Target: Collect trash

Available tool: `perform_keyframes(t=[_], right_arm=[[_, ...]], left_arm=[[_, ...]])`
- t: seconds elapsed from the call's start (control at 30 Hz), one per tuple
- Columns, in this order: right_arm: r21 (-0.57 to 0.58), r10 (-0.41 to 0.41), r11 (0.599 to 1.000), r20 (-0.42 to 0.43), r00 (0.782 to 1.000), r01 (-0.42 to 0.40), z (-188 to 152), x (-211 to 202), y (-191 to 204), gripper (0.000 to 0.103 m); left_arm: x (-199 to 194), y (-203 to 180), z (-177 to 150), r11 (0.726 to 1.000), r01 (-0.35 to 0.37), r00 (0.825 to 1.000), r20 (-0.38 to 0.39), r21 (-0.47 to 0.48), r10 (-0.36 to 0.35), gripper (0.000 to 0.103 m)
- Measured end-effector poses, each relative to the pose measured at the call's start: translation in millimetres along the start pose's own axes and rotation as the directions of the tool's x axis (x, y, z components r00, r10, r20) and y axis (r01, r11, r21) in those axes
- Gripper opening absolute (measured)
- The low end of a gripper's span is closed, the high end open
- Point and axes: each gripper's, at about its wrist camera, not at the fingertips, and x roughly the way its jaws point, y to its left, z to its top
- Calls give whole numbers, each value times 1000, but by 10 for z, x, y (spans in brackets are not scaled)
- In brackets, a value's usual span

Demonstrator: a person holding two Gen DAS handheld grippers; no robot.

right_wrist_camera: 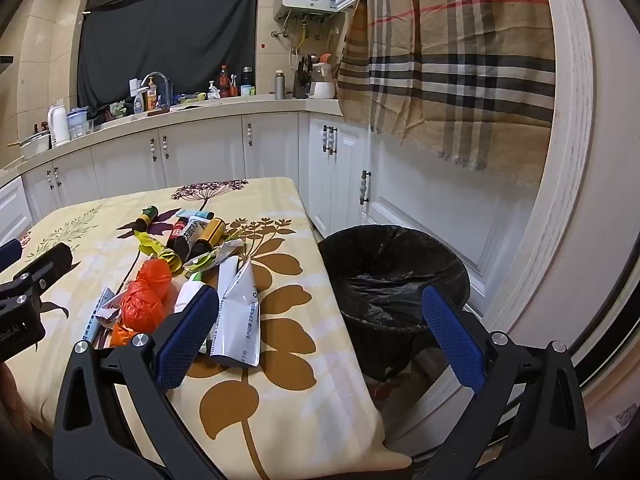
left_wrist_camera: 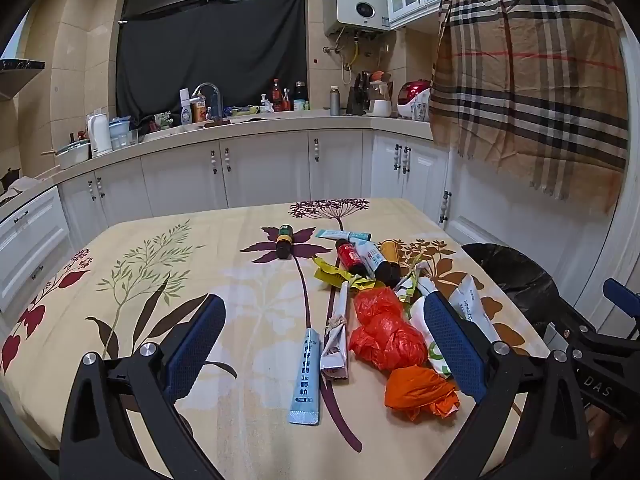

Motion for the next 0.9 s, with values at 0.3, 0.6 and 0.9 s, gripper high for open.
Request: perform_keyframes(t=[0.3, 0.6, 0.9], right_arm=[[3, 3, 1000, -1, 1000, -3, 7, -4, -15, 99], [5, 4, 1000, 1, 1000, -4, 14, -5, -26, 99], [4, 4, 1000, -2, 1000, -4, 9, 3, -27, 99]], left_arm=[[-3, 26, 18, 1000, -1, 1000, -3, -1, 1, 97], [-7, 28, -3, 1000, 0, 1000, -9, -2, 0, 97], [25, 45, -6, 1000, 0, 1000, -13, -5, 0, 97]])
